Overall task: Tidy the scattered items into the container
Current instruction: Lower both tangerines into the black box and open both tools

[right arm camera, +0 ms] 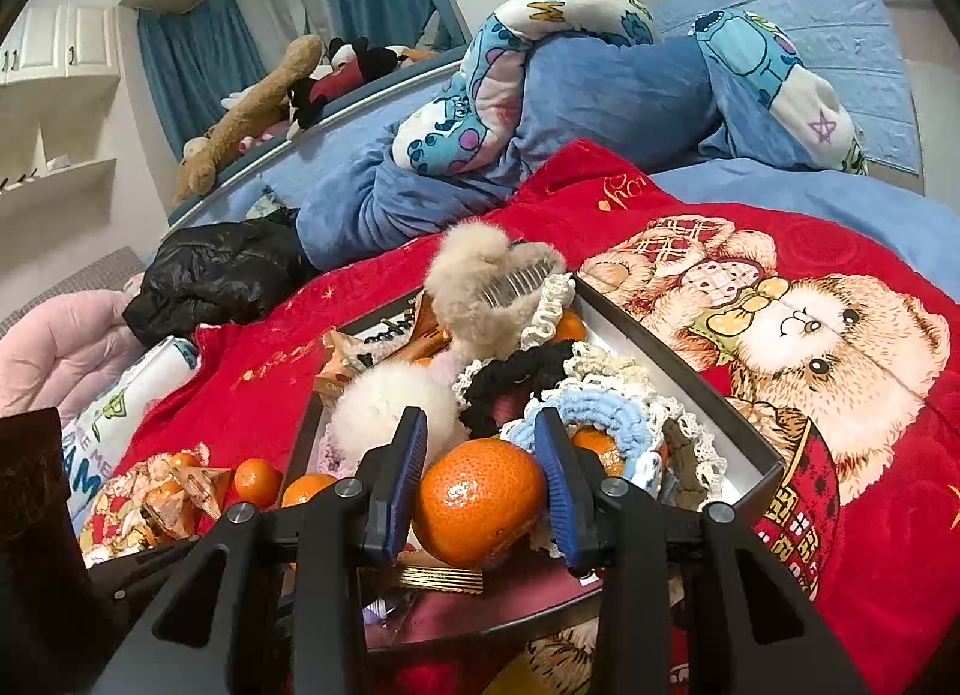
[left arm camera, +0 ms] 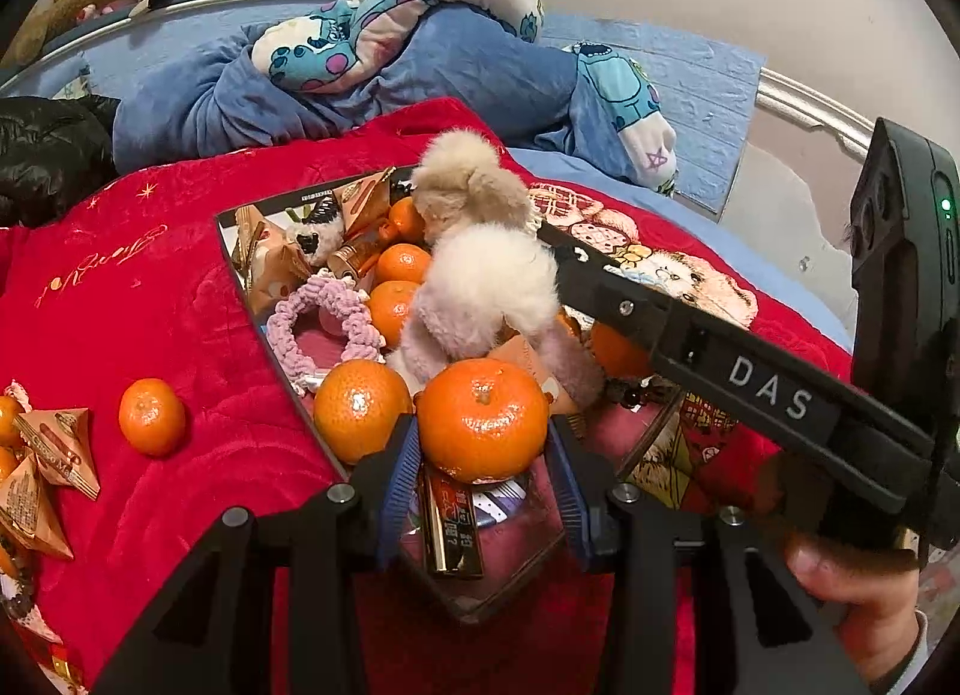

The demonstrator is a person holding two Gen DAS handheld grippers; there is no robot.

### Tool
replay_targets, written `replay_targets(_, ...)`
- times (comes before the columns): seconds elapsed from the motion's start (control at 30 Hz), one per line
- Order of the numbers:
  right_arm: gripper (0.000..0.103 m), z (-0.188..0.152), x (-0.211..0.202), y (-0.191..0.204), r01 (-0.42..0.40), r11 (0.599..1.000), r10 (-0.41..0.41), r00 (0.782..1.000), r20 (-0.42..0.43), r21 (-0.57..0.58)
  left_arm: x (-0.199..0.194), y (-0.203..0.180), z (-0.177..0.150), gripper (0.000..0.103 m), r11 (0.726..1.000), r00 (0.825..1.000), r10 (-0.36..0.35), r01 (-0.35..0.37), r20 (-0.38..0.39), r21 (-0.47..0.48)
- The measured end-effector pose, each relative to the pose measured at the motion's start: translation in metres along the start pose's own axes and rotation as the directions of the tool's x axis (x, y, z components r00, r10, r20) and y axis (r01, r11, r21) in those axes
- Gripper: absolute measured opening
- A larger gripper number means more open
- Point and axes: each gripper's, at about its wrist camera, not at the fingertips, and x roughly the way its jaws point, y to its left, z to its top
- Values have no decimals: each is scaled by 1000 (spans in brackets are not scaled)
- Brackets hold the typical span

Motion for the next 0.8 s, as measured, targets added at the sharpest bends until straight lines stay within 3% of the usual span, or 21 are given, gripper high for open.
replay_targets(0.5,40,1,-3,1,-5,1000,5,1000,16,-7,1,-1,-1,44,1000,1000,-3,3,4,-1)
replay_targets(0.57,48,1,-7,0,-9,1000,9,999,35,3,1,-2,0,50,1000,1000,-2,2,1,8)
replay_targets(0.6,59,2,-9,-1,-9,1000,8,999,45,8,1,-3,1,53,1000,1000,-8,8,-1,13)
replay_targets(0.7,81,3,-18,-4,11,999,-14,996,87,39,-3,-10,1,87,999,1000,-26,25,14,42)
replay_targets(0.73,91,4,-21,-5,16,998,-21,995,96,54,-7,-13,1,103,998,999,-12,10,34,57)
replay_targets(0.8,103,5,-30,-8,13,997,-23,992,124,82,-13,-16,2,103,997,998,6,-12,67,81)
